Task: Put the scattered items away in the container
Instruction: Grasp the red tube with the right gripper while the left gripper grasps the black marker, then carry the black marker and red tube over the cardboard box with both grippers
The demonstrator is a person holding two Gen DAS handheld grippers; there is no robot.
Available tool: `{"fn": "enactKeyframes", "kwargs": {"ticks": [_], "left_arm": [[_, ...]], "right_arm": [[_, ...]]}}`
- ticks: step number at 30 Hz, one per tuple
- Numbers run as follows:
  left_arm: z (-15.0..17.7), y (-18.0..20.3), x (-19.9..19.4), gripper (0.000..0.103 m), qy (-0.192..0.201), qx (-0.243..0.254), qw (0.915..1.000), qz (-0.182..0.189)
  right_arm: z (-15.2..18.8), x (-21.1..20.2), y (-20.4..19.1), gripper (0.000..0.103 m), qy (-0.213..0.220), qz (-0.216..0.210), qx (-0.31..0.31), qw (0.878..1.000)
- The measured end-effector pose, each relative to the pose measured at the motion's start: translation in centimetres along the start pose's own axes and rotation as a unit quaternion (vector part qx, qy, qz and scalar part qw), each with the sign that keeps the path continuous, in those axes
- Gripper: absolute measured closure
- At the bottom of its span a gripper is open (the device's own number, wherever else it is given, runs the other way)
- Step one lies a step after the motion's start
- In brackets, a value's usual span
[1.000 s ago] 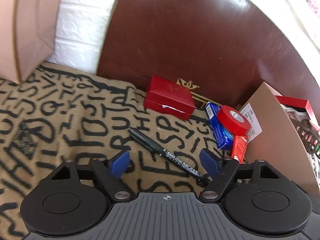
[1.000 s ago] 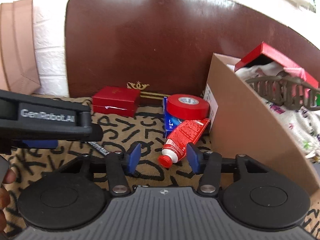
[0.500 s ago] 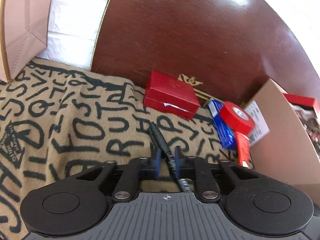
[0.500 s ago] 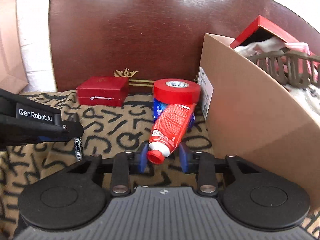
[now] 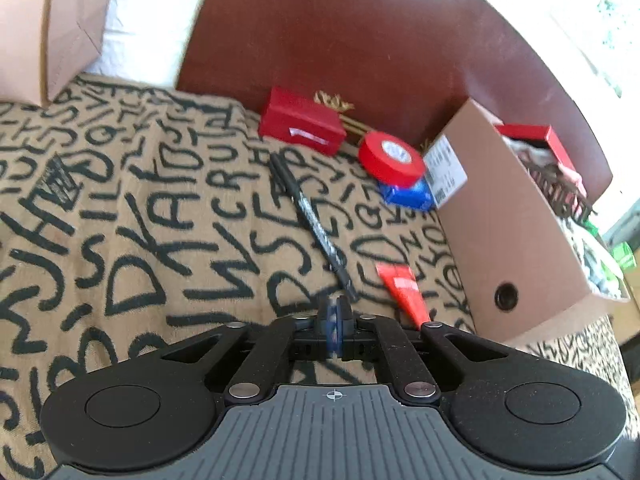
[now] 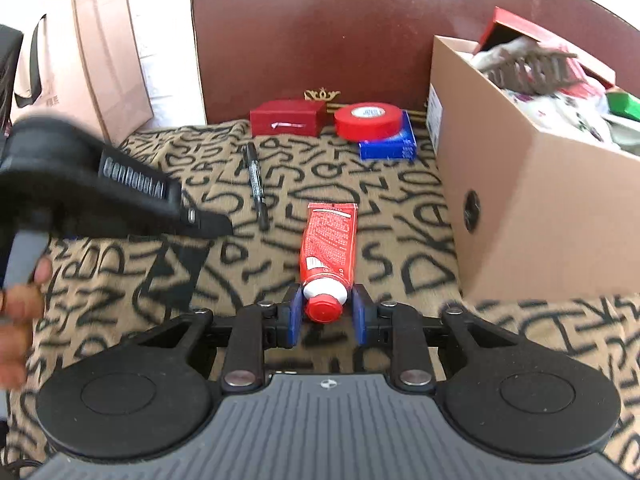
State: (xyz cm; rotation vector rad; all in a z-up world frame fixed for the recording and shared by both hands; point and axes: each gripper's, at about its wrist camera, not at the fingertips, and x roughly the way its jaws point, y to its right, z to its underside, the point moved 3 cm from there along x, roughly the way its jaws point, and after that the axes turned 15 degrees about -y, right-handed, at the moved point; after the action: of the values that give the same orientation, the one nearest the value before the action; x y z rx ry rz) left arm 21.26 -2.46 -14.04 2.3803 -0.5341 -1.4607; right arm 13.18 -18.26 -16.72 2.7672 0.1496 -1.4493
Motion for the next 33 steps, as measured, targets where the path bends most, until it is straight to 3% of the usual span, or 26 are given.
{"fn": "enactKeyframes", "kwargs": {"ticks": [1,3,4,12,14,15,17,24,25,29,32,33], "left_arm": [[-0.1,0.2,-0.2,0.073,0.01,-0.005,0.9999,-0.009],[-0.7,0.6,-0.3,0.048,0.026,-0.007,0.9994,-0.021],[-1.2,0.8,-0.1,0.044,0.033,-0.01,0.999,-0.027],[-3.7,1.2,3.2,0.041,0.024,-0.02,0.9986,-0.042],[-4.0,1.5,3.8,0.043,0.032,-0.006,0.9983,-0.048],[-4.1,1.6,4.1,0.068,0.03,0.001,0.9979,-0.058],[-4.5,1.4,4.5,0.094,0.02,0.006,0.9975,-0.068],[-2.9,0.6,3.1,0.1,-0.006,0.02,0.999,-0.039],[-2.3,0.7,2.8,0.1,-0.013,0.026,0.999,-0.035],[0.8,1.2,1.0,0.1,-0.057,0.052,0.9969,-0.013],[2.6,1.8,0.3,0.098,-0.073,0.069,0.9949,-0.008],[2.9,2.0,0.3,0.093,-0.073,0.072,0.9947,-0.01]], "right_arm": [[0.2,-0.2,0.1,0.074,0.0,0.001,0.0,1.0],[0.4,-0.6,0.2,0.073,0.0,0.002,0.003,1.0],[0.4,-0.7,0.3,0.072,0.003,0.003,0.005,1.0],[-0.4,0.0,0.6,0.067,0.012,-0.002,0.011,1.0],[-0.8,0.5,0.6,0.067,0.01,-0.003,0.011,1.0],[-0.9,0.8,0.7,0.067,0.009,-0.003,0.011,1.0],[-1.2,1.2,0.8,0.067,0.007,-0.003,0.01,1.0],[-1.0,0.8,1.3,0.073,0.002,-0.017,0.011,1.0],[-0.8,0.6,1.4,0.078,-0.002,-0.021,0.012,1.0],[0.3,-0.7,1.9,0.079,-0.018,-0.042,0.023,0.999],[1.2,-1.5,2.2,0.078,-0.025,-0.051,0.026,0.998],[1.2,-1.4,2.1,0.078,-0.026,-0.049,0.02,0.998]]}}
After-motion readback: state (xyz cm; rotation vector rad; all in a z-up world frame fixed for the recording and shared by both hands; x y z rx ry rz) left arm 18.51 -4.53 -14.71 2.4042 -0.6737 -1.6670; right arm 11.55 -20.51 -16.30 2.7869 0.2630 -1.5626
